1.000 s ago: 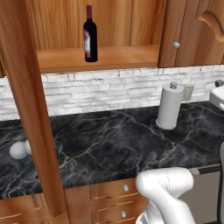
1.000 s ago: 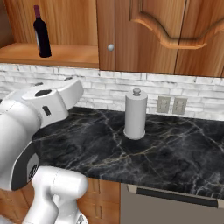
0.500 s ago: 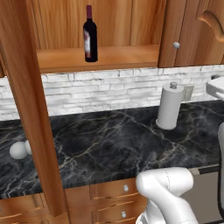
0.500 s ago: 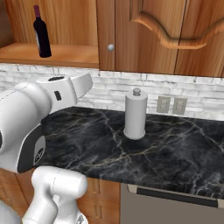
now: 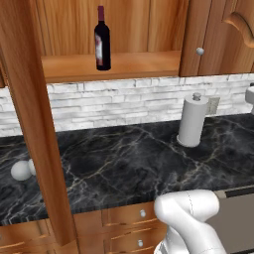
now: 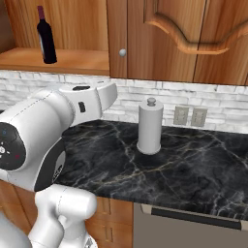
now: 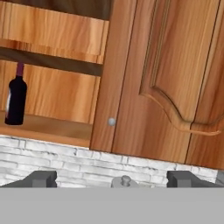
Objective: Open the cabinet directly in front. Then move the wine and the mug to the dining counter with the candle on it.
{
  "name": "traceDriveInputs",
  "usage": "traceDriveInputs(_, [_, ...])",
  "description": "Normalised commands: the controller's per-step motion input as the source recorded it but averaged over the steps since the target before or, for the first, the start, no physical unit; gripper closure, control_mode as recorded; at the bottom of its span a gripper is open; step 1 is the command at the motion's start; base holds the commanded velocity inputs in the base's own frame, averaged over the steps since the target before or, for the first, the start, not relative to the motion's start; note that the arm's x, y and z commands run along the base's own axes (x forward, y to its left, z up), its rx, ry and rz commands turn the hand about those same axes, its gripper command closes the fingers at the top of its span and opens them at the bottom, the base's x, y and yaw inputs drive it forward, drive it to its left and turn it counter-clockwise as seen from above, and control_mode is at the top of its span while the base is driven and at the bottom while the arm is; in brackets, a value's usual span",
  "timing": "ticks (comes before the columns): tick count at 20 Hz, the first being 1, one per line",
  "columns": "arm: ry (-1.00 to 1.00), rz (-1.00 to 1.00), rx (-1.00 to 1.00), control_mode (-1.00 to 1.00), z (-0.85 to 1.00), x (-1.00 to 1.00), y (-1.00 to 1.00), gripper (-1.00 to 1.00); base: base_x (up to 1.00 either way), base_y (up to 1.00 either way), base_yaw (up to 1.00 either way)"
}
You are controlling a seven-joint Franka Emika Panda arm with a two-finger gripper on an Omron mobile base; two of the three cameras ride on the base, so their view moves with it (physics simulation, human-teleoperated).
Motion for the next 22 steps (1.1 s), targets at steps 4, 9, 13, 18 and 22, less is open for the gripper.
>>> traceDriveInputs(4, [0.0, -0.04, 0.0, -1.0, 0.0, 0.02, 0.18, -1.0, 0.0, 0.0, 0.0])
traceDriveInputs(9, [-0.04, 0.0, 0.02, -1.0, 0.0, 0.0, 0.0, -1.0, 0.0, 0.0, 0.0])
traceDriveInputs(13, [-0.03, 0.0, 0.05, -1.0, 0.0, 0.0, 0.0, -1.0, 0.0, 0.0, 0.0])
traceDriveInputs(18, [-0.01, 0.0, 0.01, -1.0, 0.0, 0.0, 0.0, -1.0, 0.0, 0.0, 0.0])
traceDriveInputs(22, [0.0, 0.0, 0.0, -1.0, 0.0, 0.06, 0.0, -1.0, 0.0, 0.0, 0.0])
